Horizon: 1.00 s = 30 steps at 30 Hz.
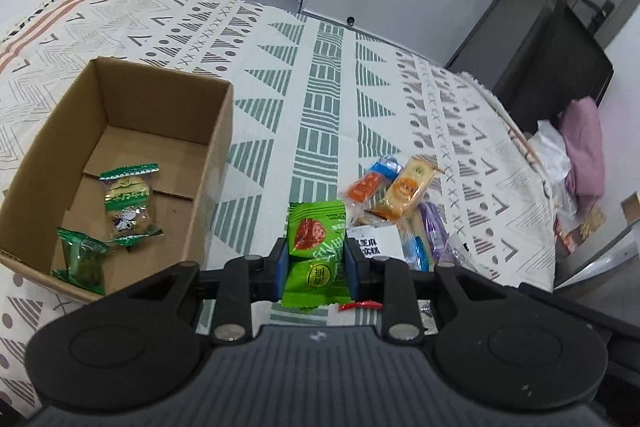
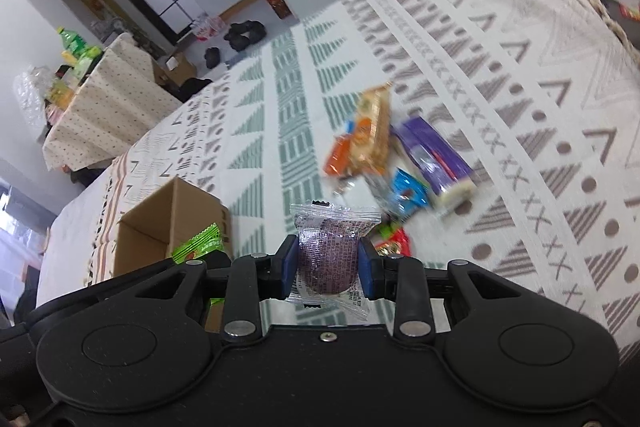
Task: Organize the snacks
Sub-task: 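Carry both snacks over the box and open both grippers to drop them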
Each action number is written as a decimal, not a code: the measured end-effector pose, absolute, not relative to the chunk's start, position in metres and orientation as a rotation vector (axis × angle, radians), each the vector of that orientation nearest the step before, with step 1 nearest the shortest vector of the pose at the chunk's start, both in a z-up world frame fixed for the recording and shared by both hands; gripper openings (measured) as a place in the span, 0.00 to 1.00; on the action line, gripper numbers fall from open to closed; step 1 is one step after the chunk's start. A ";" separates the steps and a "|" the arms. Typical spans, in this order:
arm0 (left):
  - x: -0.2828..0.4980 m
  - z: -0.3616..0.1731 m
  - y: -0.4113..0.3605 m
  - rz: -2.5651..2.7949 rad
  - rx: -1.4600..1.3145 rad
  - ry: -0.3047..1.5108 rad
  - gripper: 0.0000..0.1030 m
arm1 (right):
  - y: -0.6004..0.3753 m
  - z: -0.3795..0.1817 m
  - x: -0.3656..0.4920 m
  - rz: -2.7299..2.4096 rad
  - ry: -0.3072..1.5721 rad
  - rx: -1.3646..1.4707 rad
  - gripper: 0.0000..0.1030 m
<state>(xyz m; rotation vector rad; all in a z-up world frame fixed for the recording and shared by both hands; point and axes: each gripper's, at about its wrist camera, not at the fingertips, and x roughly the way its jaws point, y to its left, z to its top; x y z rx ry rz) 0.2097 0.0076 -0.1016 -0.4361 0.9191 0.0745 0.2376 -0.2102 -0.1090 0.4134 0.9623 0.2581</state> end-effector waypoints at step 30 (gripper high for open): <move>0.205 -0.101 0.153 0.312 -0.673 0.793 0.27 | -0.092 -0.083 0.258 0.449 0.884 0.356 0.30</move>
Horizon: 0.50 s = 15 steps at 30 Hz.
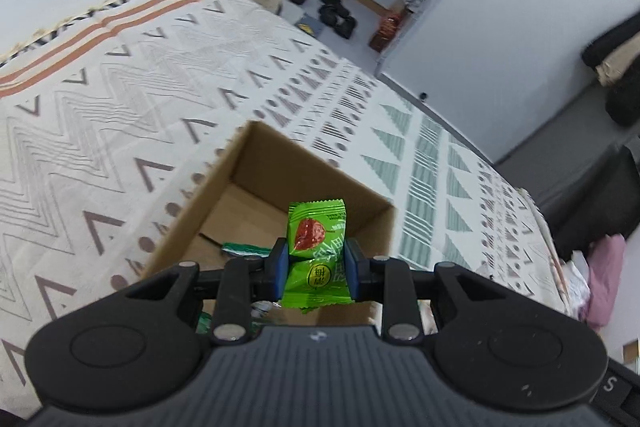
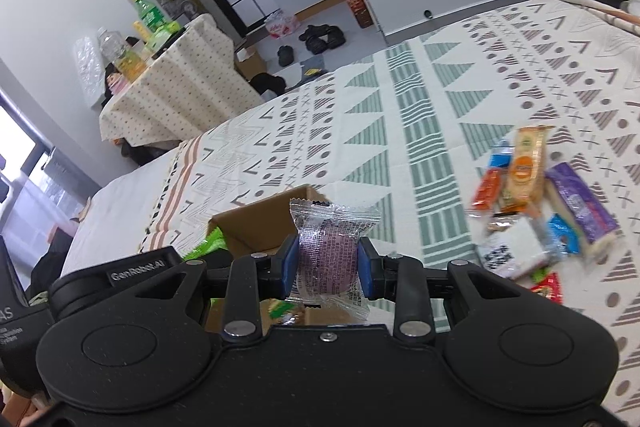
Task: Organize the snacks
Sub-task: 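Carry both snacks over the box and open both grippers to drop them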
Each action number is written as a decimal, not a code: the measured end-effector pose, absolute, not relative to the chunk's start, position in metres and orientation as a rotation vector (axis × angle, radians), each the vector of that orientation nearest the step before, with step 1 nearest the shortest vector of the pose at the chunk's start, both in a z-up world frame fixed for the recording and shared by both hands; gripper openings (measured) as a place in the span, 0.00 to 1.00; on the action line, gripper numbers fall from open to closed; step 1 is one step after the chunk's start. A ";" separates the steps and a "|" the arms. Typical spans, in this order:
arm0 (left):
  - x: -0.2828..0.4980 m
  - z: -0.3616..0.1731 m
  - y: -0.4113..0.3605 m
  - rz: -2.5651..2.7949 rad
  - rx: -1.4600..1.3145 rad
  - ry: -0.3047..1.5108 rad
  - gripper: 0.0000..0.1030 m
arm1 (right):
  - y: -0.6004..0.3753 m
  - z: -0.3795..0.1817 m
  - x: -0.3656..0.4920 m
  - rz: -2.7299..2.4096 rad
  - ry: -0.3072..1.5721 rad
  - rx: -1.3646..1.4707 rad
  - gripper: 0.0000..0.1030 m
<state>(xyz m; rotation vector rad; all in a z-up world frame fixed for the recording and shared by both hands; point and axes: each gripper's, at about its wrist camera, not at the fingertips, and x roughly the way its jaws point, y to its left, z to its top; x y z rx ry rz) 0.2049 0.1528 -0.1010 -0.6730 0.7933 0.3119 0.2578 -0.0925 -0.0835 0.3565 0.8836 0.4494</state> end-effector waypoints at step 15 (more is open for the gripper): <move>0.214 -0.122 0.167 0.392 -0.689 0.828 0.33 | -0.036 -0.095 0.282 0.499 0.911 0.323 0.30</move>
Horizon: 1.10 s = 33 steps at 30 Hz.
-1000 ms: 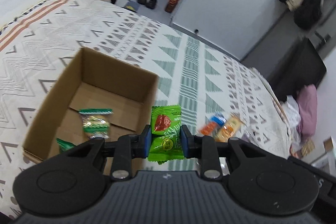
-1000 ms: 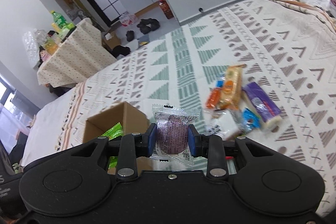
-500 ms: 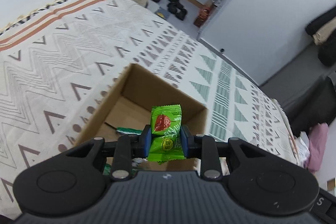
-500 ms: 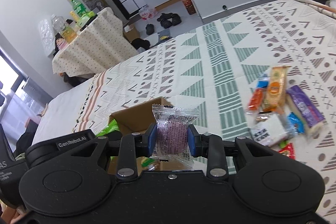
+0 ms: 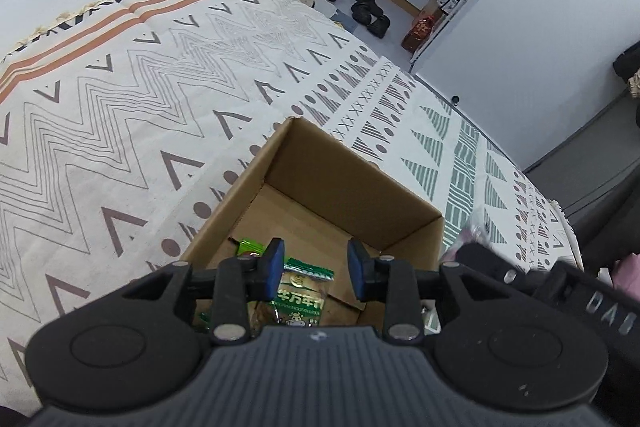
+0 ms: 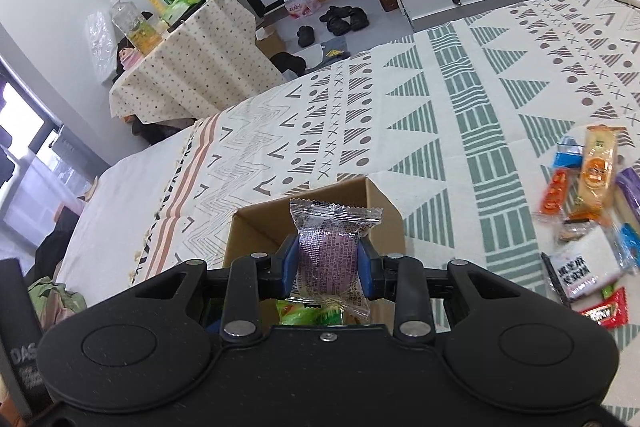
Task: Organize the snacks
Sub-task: 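Carry both snacks over the box and open both grippers to drop them, then grasp the white black-text packet with the left gripper while the right grasps the purple stick pack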
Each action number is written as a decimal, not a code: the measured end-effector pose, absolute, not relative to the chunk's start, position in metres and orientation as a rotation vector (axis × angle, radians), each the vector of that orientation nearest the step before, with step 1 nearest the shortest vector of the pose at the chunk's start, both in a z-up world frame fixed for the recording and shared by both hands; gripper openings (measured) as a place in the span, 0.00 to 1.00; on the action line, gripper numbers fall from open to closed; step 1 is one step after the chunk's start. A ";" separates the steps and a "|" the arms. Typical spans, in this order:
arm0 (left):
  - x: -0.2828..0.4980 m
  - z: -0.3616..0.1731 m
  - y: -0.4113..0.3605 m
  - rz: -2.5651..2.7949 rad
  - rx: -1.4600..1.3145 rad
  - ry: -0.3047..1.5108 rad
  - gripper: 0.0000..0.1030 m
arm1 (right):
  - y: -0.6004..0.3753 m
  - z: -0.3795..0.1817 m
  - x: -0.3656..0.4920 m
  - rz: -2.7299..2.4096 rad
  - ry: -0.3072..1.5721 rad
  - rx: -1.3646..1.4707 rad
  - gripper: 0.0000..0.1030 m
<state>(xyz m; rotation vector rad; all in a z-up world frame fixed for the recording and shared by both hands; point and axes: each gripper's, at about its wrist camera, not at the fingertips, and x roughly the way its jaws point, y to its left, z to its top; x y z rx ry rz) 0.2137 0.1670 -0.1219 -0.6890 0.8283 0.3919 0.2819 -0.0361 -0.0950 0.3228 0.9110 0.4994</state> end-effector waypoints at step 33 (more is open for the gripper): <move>0.222 -0.083 0.047 0.272 -0.452 0.841 1.00 | -0.191 -0.080 0.249 0.285 0.815 0.385 0.97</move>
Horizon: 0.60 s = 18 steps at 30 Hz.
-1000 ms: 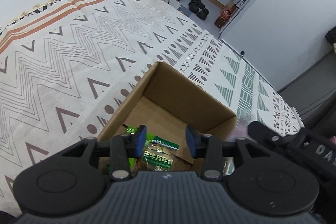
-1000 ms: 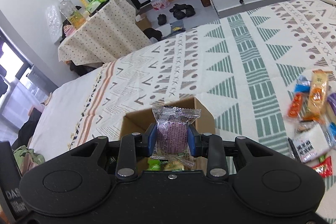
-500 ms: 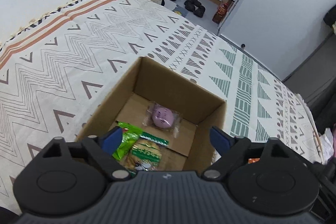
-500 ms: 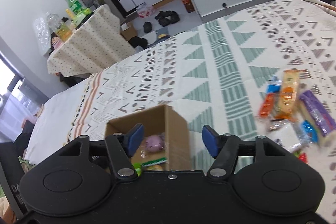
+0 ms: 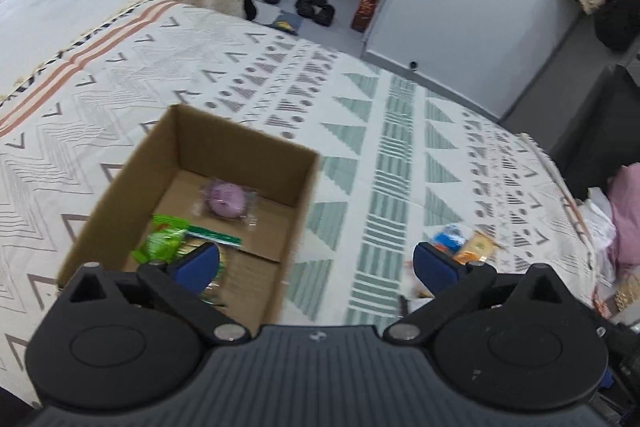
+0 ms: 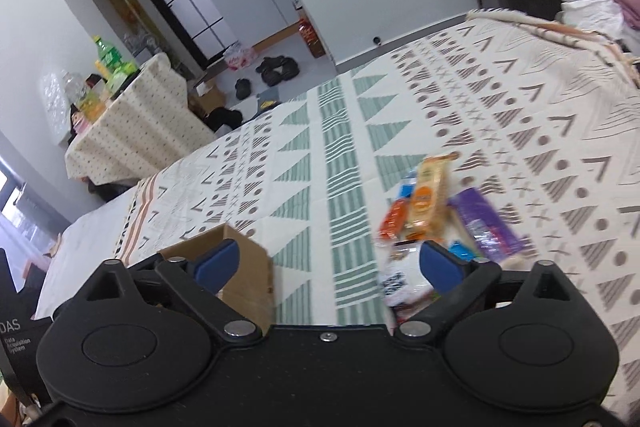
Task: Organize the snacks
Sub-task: 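Grasp the white black-text packet with the left gripper while the right grasps the purple stick pack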
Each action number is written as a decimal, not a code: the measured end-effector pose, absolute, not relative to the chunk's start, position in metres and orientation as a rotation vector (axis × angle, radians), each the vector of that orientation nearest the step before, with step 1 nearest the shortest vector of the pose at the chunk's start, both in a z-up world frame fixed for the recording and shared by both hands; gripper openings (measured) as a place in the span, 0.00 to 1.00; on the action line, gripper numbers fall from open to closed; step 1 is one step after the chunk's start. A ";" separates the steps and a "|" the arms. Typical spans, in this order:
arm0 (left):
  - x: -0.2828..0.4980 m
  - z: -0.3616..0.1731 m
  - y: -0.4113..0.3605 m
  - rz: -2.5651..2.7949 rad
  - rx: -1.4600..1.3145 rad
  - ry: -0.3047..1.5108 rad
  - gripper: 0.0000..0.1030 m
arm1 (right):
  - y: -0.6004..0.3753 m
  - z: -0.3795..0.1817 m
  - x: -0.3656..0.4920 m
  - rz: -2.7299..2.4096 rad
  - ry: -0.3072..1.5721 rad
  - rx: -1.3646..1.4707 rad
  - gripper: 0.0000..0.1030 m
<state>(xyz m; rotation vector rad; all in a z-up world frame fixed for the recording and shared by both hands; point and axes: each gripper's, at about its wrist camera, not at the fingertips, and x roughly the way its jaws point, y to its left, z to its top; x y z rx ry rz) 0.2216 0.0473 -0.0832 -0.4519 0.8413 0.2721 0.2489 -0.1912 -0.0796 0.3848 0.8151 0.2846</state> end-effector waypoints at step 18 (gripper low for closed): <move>0.233 -0.095 -0.018 0.150 -0.345 0.865 1.00 | -0.295 -0.102 0.239 0.212 0.841 0.419 0.99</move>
